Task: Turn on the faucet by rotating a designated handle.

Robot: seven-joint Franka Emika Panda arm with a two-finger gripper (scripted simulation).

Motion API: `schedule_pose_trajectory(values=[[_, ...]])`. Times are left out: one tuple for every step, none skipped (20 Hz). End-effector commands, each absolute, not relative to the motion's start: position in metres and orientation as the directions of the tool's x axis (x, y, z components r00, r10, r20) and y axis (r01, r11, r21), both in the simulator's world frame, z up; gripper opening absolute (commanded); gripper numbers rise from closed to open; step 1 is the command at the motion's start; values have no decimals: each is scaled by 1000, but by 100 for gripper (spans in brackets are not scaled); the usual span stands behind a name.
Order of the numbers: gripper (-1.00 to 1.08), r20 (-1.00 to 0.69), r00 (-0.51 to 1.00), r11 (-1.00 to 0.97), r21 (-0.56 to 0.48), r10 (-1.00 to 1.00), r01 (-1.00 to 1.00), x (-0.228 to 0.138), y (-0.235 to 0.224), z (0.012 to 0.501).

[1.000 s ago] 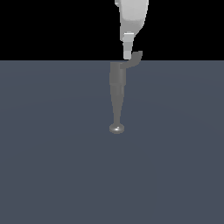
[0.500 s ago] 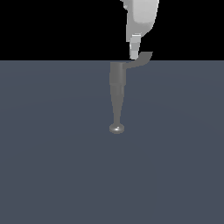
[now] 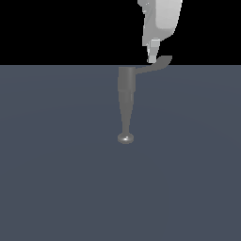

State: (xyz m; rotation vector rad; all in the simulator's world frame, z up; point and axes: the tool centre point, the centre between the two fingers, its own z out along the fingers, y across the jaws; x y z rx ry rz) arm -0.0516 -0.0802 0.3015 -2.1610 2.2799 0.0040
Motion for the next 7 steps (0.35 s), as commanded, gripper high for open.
schedule_pose_trajectory(values=[[-100,0,-85,85,0,-996,-996,-48,-105,301],[-100,0,-87,87,0,-996,-996,-46,-108,301],[-100,0,-88,88,0,-996,-996,-44,-111,301],[-100,0,-89,89,0,-996,-996,-42,-114,301],[-100,0,-90,90,0,-996,-996,-40,-117,301],[-100,0,-91,91,0,-996,-996,-37,-120,301],[-100,0,-91,91,0,-996,-996,-37,-120,301]])
